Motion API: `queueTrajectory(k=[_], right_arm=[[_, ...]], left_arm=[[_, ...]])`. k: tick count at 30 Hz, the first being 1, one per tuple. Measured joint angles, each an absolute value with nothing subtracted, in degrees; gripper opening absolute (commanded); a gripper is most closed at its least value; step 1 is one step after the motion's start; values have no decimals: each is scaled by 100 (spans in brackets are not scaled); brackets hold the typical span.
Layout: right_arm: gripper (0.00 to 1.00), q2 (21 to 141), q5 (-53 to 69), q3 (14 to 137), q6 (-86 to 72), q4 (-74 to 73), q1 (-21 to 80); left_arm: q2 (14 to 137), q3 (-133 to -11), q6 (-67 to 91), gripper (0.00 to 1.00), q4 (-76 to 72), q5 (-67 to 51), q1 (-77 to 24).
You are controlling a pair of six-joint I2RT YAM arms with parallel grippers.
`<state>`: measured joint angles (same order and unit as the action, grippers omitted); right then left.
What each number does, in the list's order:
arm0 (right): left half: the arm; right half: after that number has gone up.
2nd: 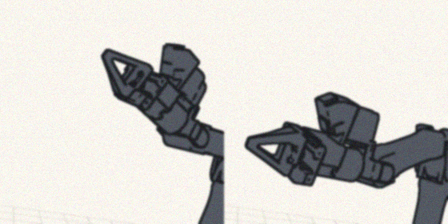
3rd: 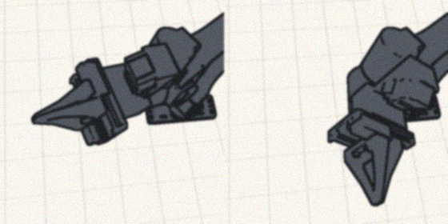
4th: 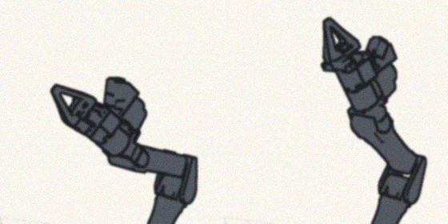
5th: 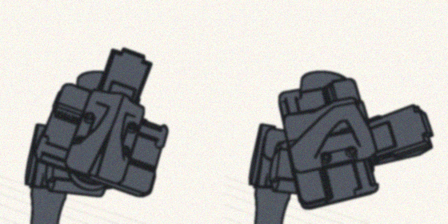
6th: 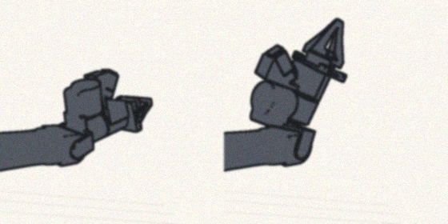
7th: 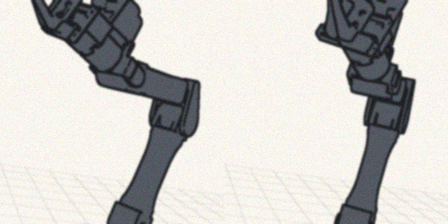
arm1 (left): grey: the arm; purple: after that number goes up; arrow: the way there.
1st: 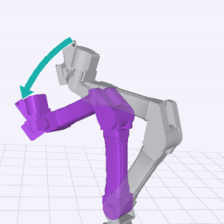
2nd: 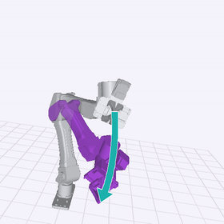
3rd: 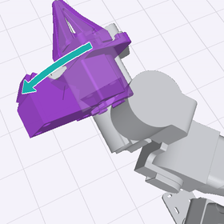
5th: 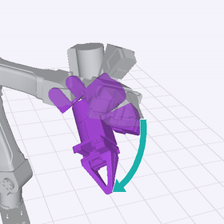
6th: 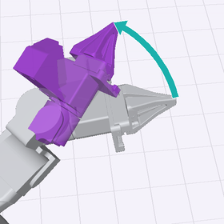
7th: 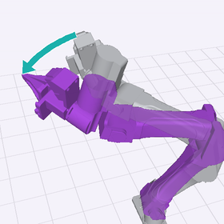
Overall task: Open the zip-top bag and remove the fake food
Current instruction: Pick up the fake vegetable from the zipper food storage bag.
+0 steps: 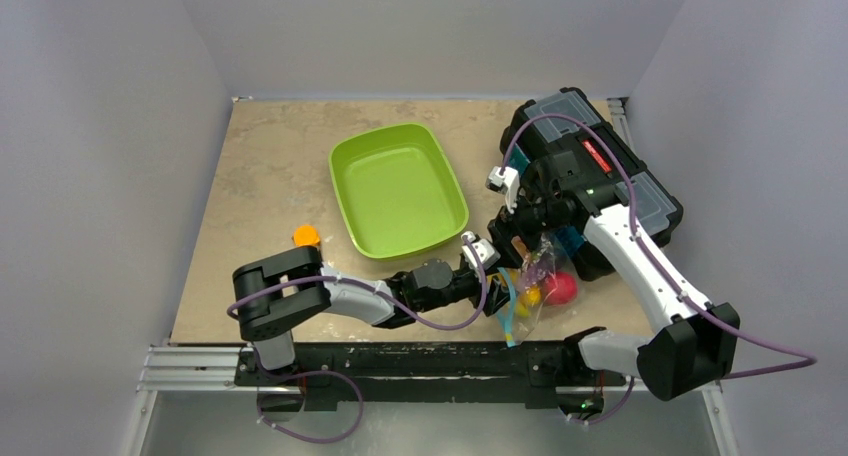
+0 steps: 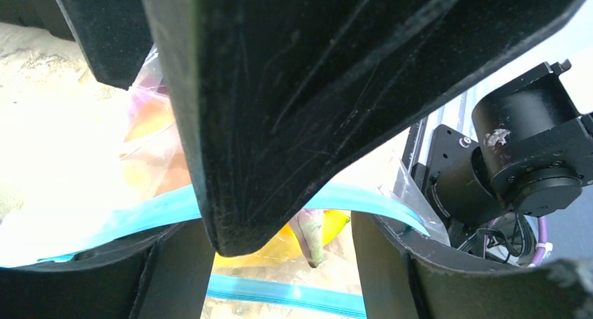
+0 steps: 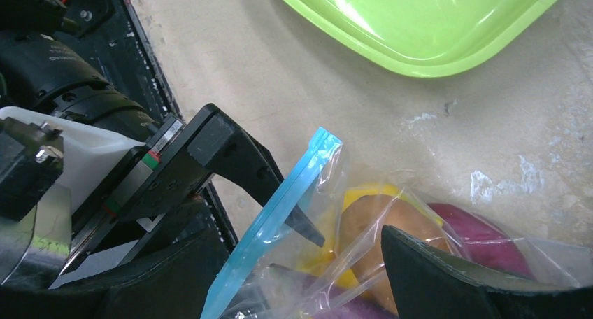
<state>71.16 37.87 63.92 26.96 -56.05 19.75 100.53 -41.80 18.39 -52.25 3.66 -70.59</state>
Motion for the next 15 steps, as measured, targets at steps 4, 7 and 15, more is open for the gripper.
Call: queueTrajectory(k=[4,7,15], right_arm=[[87,7129,3603,6392,2587,-5561,1988],[86,7137,3450,6392,2569,-5551,2045],[86,7137,3754,6392,2749,-5732,2139]], left_arm=[[10053,-4191,1841,67,-5162,410,-7059],[10053,-4191,1848,68,-5280,405,-7059],[10055,-3822,2025,69,-6302,368,-7059]])
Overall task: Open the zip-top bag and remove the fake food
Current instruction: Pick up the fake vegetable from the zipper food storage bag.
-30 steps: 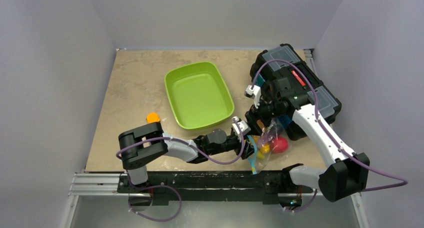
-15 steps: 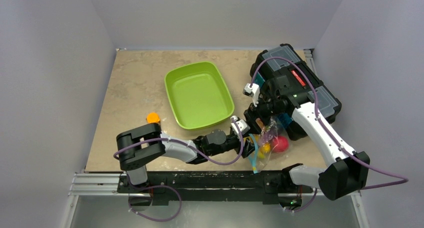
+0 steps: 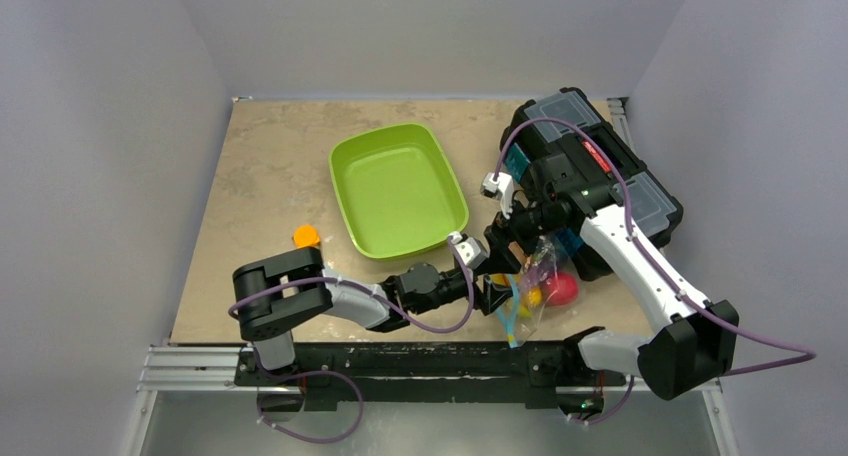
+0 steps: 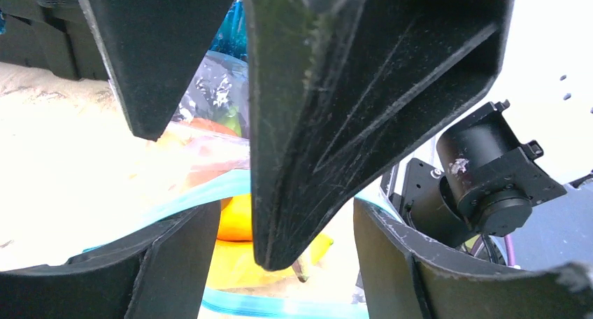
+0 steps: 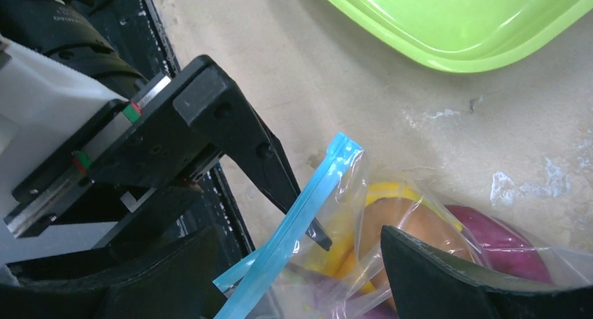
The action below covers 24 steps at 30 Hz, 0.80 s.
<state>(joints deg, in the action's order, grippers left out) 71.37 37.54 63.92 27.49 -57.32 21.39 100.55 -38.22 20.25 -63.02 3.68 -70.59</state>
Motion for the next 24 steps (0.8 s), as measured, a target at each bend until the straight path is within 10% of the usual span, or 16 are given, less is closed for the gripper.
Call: queueTrajectory(k=[9,18,24], right_arm=[[80,7098,3304,6392,2958,-5911,2147],[53,7091,2635,6390,2856,-5830,2150],[17,7081,2499,6390,2856,-5830,2174]], left_arm=[[10165,-3747,2108,69,-6779,327,-7059],[10224,-3750,2161,69,-6812,320,-7059],[10232,-3809,2191,69,-6801,318,-7059]])
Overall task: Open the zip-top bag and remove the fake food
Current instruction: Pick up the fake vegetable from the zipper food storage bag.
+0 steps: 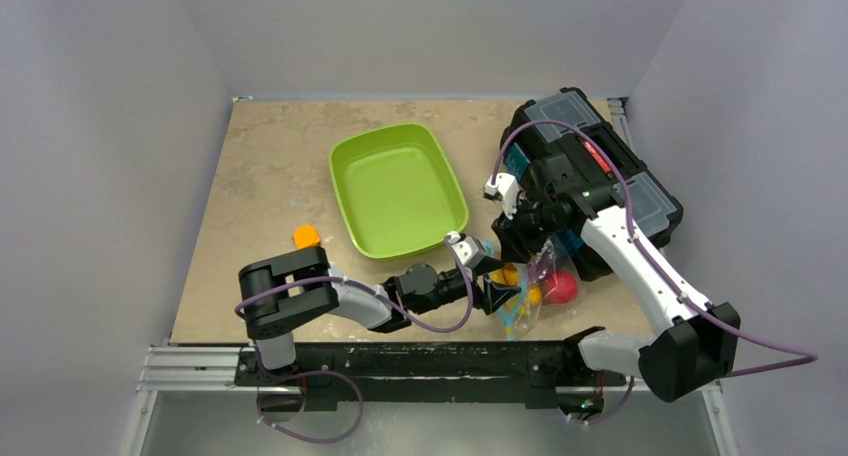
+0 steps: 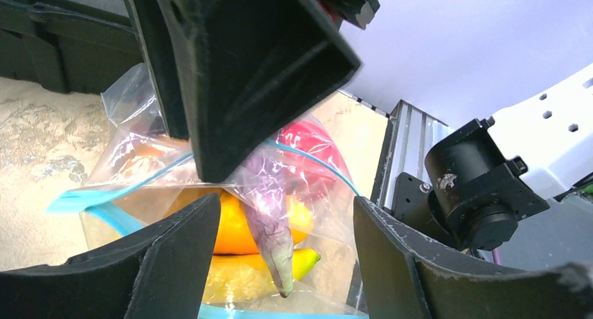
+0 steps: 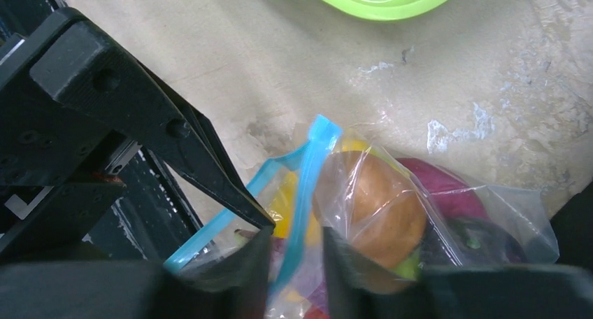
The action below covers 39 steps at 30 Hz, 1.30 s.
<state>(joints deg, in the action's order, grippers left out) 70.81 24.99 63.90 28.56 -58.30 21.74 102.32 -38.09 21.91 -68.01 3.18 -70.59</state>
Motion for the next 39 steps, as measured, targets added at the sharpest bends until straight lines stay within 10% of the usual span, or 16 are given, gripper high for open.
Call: queueTrajectory(k=[4,39], right_arm=[[0,7081,2469,6390,2882,-5841,2176],[0,6506,3660,6410,3538,-6379,1750]], left_arm=[[10250,-3879,2204,68,-6785,263,-7059],[9183,-3295,2408,51,-5695,-364,-7017]])
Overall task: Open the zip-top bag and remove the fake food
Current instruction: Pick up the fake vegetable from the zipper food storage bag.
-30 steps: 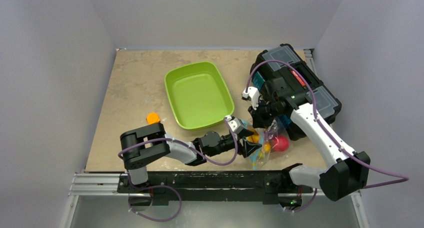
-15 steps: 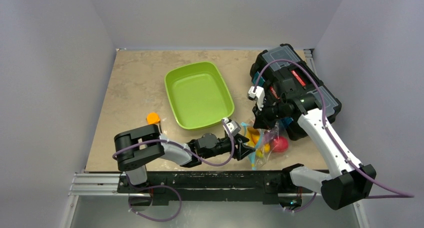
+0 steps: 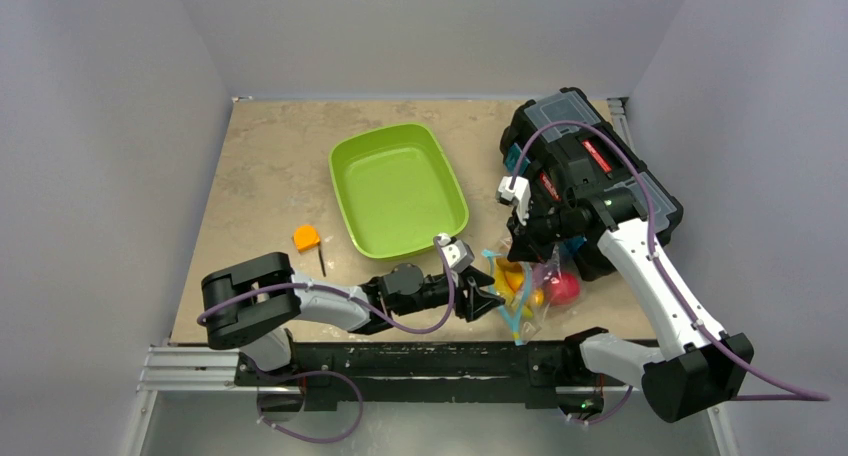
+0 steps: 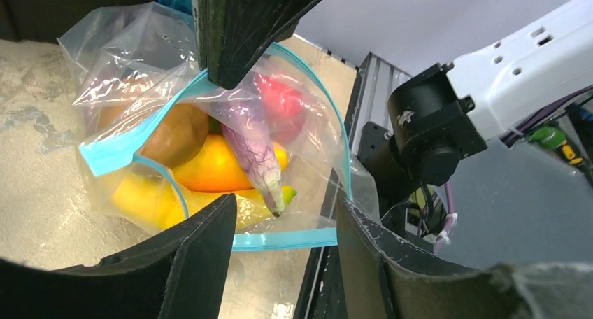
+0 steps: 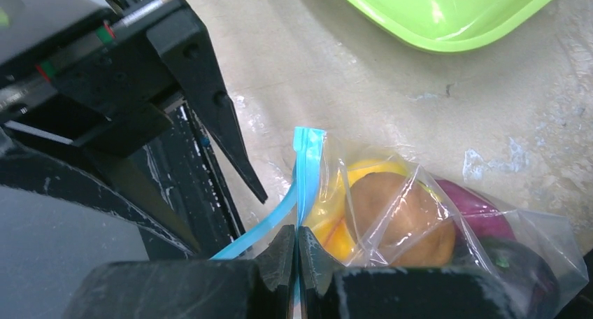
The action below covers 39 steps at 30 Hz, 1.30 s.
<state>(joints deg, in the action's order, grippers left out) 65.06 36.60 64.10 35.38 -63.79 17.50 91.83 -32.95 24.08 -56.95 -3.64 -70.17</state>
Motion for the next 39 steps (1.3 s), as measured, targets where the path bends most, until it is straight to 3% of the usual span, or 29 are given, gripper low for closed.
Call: queueTrajectory(k=[6,39], right_arm=[[0,6504,3900,6506,3717,-6543,1688],[0,6508,4160,6506,3712,-6528,1417]], left_arm=[[9400,-3994,2119,43,-5039,-475,-7157],[10973,-5009,3098,45,-4840,62,-7408]])
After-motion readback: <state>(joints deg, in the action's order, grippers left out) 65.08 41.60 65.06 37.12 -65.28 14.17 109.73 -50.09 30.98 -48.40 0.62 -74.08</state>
